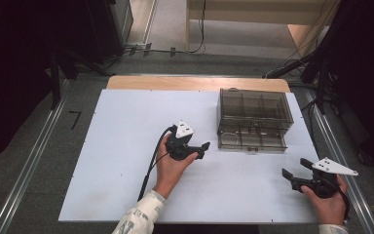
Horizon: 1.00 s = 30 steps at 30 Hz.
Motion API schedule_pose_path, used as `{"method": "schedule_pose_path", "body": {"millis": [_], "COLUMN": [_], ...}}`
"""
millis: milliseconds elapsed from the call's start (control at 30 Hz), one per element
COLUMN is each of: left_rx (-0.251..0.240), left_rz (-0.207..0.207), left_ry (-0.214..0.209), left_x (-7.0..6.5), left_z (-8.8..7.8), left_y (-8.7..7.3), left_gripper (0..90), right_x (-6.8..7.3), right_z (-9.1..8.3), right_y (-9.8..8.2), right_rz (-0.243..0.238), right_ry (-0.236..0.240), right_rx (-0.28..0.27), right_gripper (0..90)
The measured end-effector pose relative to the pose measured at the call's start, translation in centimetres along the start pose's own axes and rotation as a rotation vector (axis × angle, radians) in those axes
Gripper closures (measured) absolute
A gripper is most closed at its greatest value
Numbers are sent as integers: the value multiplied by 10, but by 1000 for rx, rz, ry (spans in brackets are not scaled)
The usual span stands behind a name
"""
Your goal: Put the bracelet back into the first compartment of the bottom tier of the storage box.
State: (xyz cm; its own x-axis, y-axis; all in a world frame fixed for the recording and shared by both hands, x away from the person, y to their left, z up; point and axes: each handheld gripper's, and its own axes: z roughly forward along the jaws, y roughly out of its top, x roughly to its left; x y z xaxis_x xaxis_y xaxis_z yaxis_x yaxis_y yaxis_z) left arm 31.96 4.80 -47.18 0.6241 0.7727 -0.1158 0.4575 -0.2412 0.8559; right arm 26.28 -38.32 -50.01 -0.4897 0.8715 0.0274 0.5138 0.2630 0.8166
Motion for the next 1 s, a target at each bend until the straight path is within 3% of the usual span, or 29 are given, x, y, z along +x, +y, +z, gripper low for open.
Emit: {"method": "schedule_pose_path", "body": {"millis": [500, 867, 1000], "left_rx": [4, 4, 9], "left_rz": [-2, -50, -40], "left_ry": [42, 77, 90], "left_x": [15, 38, 41], "left_z": [-22, -48, -54], "left_y": [-14, -34, -40], "left_gripper": [217, 184, 184], "right_x": [0, 1, 2], "right_z": [0, 0, 0], "right_y": [-1, -1, 0], "right_rz": [3, 0, 0], "right_ry": [-3, -4, -3], "right_rx": [2, 7, 7], "right_gripper": [128, 129, 129]}}
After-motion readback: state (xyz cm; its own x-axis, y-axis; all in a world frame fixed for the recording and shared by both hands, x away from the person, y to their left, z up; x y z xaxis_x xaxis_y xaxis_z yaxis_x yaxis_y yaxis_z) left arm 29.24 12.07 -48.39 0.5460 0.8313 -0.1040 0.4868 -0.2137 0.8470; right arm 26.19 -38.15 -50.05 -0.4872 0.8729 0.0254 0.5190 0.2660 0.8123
